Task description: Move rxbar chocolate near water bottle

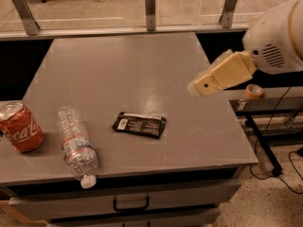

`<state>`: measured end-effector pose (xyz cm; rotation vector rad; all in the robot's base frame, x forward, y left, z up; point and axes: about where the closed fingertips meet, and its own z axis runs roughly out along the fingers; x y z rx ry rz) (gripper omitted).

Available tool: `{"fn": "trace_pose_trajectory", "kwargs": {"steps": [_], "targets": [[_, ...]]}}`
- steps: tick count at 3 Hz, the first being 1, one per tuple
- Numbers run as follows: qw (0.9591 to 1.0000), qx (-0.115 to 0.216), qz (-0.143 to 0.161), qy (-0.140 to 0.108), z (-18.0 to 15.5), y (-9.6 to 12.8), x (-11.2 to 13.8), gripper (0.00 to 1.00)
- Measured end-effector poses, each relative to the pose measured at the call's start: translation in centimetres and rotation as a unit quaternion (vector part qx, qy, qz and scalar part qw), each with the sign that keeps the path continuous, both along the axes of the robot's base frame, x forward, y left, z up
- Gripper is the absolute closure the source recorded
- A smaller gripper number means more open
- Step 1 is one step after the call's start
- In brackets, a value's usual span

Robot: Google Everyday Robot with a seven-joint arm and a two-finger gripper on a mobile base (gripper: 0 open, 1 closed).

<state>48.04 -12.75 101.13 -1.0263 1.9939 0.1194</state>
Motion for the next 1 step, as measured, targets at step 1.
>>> {"fn": "trace_pose_trajectory", "kwargs": {"steps": [1], "targets": [[0.9994, -0.020, -0.009, -0.028, 2.55, 0.22, -1.10, 0.00]]}}
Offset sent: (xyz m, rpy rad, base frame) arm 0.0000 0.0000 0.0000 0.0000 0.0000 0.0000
